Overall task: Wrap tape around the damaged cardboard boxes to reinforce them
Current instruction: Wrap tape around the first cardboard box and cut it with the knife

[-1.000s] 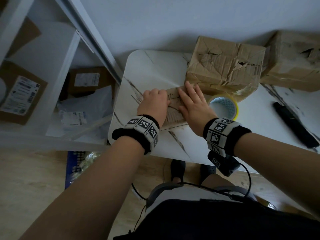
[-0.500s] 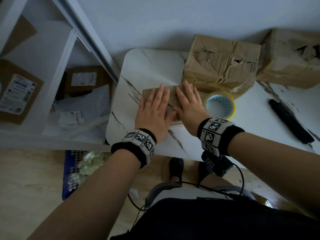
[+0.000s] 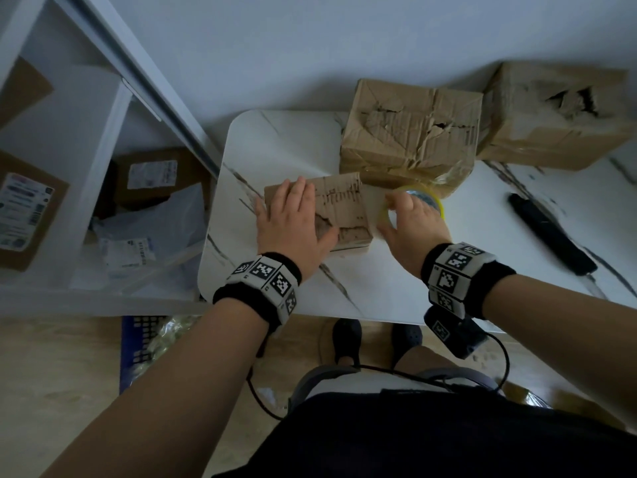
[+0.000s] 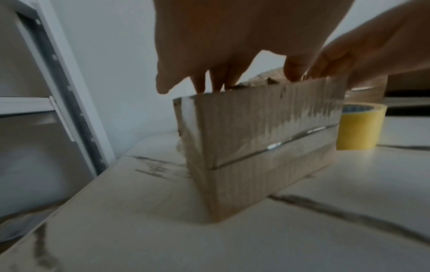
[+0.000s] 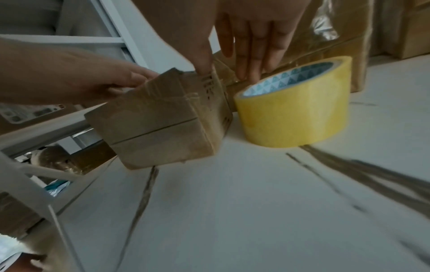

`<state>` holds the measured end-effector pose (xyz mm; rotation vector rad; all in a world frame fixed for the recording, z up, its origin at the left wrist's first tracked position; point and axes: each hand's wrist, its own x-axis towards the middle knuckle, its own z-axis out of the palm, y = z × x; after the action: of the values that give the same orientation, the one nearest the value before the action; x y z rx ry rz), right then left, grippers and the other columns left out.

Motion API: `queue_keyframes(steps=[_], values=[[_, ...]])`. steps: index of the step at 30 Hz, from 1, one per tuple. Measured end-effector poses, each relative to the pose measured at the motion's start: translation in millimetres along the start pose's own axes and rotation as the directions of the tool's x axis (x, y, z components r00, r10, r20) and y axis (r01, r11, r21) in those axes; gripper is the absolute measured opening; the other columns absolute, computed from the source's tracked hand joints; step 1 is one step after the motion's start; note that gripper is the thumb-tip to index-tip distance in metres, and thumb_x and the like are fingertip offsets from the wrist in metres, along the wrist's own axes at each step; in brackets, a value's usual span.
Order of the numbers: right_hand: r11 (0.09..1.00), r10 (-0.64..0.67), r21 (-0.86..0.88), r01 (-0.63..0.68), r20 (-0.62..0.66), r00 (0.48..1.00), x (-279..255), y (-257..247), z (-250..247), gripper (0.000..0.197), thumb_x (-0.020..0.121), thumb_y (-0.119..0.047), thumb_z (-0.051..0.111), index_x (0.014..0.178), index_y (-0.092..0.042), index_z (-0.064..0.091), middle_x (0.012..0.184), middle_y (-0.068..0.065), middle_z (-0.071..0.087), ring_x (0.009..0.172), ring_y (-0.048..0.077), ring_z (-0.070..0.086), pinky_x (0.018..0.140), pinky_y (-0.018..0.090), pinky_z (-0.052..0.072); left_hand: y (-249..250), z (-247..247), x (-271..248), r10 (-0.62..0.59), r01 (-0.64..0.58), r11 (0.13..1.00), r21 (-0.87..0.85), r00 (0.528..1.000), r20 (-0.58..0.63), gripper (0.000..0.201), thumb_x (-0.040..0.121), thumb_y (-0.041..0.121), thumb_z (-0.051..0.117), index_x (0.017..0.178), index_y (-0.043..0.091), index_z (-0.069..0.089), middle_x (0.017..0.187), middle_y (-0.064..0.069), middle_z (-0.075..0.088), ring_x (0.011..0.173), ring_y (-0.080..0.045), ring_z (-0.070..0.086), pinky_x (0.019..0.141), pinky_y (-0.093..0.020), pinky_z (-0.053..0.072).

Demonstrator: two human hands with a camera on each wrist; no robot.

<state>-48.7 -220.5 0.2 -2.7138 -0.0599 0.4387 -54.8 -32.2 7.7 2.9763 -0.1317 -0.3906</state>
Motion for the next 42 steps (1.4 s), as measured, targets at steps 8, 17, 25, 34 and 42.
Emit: queue_keyframes(steps=[8,17,25,34,42], values=[[0.952,-0.003,-0.303,0.046,0.142,0.990,-14,11,-19,0.027,0.090,-0.011,0.051,0.113,-0.019,0.059,0.105,0.003,0.063,0.109,0.026,0.054,0.104,0.025,0.025,44,-13,0,0.172,-0.218,0.959,-0.184,0.957,-0.235,0.051,0.091,0.030,0.052,0.137,0.009,0.043,0.146,-0.008,0.037,0.136,-0.022,0.030,0.114,-0.033,0.020],[0.889,0.111,0.448,-0.096,-0.007,0.994,-9,20,-78,0.020,0.090,-0.018,0.058,0.107,-0.011,0.065,0.090,-0.002,0.058,0.083,0.012,0.051,0.071,0.022,0.037,85,-29,5,0.231,-0.241,0.898,-0.368,0.970,-0.071,0.087,0.074,0.046,0.073,0.144,0.017,0.030,0.147,-0.004,0.032,0.136,-0.019,0.027,0.109,-0.030,0.023],[0.617,0.081,0.778,-0.118,0.087,0.993,-4,34,-114,0.006,0.090,-0.015,0.061,0.090,-0.012,0.065,0.084,0.006,0.063,0.081,0.021,0.060,0.083,0.038,0.055,115,-52,14,0.094,-0.078,0.839,-0.539,0.996,0.003,0.117,0.060,0.047,0.083,0.149,0.024,0.012,0.149,-0.004,0.027,0.134,-0.020,0.033,0.109,-0.040,0.034],[0.584,0.009,0.806,-0.095,0.110,0.994,-20,57,-118,0.017,0.094,-0.026,0.055,0.097,-0.015,0.067,0.084,0.006,0.061,0.073,0.017,0.052,0.069,0.029,0.046,125,-59,27,0.024,0.034,0.624,-0.781,0.998,0.062,0.074,0.075,0.046,0.071,0.138,0.026,0.038,0.123,0.006,0.049,0.112,-0.012,0.049,0.084,-0.025,0.042],[0.485,-0.118,0.868,-0.106,0.185,0.976,-25,67,-122,0.023,0.084,0.006,0.060,0.093,-0.014,0.066,0.079,0.004,0.063,0.065,0.014,0.050,0.059,0.022,0.040,131,-58,28,-0.025,0.176,0.484,-0.857,0.982,0.187,0.089,0.055,0.083,0.053,0.129,0.034,0.046,0.129,-0.001,0.055,0.118,-0.021,0.053,0.103,-0.043,0.042]])
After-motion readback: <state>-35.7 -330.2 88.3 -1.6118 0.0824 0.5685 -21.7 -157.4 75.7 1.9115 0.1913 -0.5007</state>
